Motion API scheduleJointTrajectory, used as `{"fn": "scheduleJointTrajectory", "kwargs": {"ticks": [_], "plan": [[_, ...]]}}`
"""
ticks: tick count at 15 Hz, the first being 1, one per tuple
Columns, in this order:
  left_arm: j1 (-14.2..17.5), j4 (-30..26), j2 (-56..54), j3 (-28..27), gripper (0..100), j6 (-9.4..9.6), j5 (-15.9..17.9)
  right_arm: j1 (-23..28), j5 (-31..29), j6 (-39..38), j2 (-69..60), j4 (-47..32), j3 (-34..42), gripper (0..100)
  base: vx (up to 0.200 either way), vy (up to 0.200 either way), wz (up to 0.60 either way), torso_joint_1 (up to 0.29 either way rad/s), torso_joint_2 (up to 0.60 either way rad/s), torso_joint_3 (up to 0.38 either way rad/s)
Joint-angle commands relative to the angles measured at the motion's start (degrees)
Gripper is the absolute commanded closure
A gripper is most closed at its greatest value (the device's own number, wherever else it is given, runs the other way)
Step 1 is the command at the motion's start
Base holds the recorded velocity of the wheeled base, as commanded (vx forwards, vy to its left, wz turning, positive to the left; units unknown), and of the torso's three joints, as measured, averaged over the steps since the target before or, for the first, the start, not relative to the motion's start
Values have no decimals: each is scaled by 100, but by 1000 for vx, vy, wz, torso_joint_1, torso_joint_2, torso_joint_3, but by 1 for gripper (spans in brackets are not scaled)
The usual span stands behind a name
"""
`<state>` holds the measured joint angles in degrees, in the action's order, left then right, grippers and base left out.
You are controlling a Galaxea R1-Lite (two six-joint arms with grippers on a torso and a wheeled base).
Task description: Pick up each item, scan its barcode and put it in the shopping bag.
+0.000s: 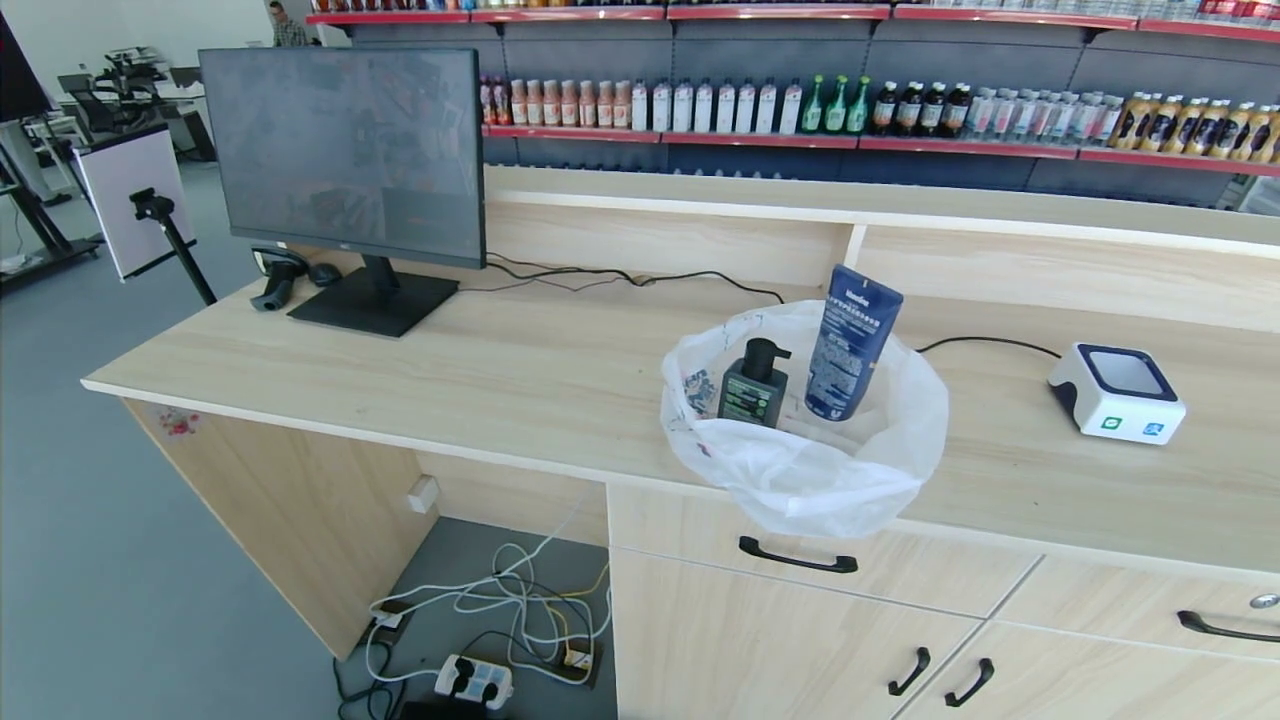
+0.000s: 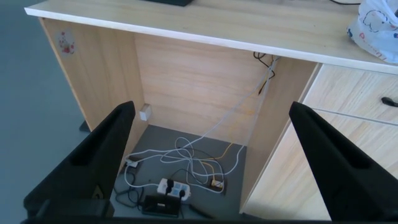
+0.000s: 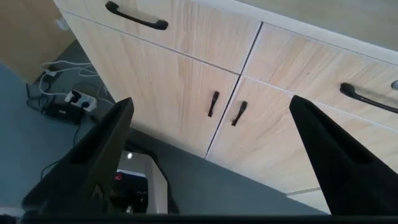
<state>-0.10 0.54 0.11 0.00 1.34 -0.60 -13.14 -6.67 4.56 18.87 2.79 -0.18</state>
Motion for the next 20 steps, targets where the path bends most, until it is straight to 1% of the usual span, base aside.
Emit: {"fn": "scheduleJointTrajectory", "kwargs": {"ticks": [1,2,3,4,8,10,12,13,14,15,16,18,19,20], "plan": [[1,17,-2,0,0,7,-2,374,-19,80,-33,11,1,0,0,0,0,0,0,0],[1,17,-2,0,0,-2,-2,804,-19,80,-33,11,1,0,0,0,0,0,0,0],[1,17,-2,0,0,7,-2,1042,-10,54,-85,11,1,0,0,0,0,0,0,0],[1,8,-2,0,0,-2,-2,1042,-1,54,-217,2,1,0,0,0,0,0,0,0],[1,17,-2,0,0,7,-2,1086,-1,54,-1430,2,1,0,0,0,0,0,0,0],[1,17,-2,0,0,-2,-2,1411,8,10,-1703,-7,1,0,0,0,0,0,0,0],[1,-1,-2,0,0,-11,-2,1367,16,-219,-1887,-7,1,0,0,0,0,0,0,0],[1,-1,-2,0,0,-11,-2,1349,263,-87,-1887,-7,1,0,0,0,0,0,0,0],[1,-1,-2,0,0,7,-2,1349,693,54,-1887,-7,1,0,0,0,0,0,0,0],[1,8,-2,0,0,7,-2,1349,728,159,-1887,-33,18,0,0,0,0,0,0,0],[1,8,-2,0,0,-2,-2,1349,728,318,-1887,116,18,0,0,0,0,0,0,0],[1,17,-2,0,0,7,-2,1349,720,221,-1887,46,18,0,0,0,0,0,0,0],[1,17,-2,0,0,7,-2,1349,737,-78,-1826,-376,1,0,0,0,0,0,0,0],[1,-1,-2,0,0,-20,-2,1323,737,-122,-1878,-288,9,0,0,0,0,0,0,0]]}}
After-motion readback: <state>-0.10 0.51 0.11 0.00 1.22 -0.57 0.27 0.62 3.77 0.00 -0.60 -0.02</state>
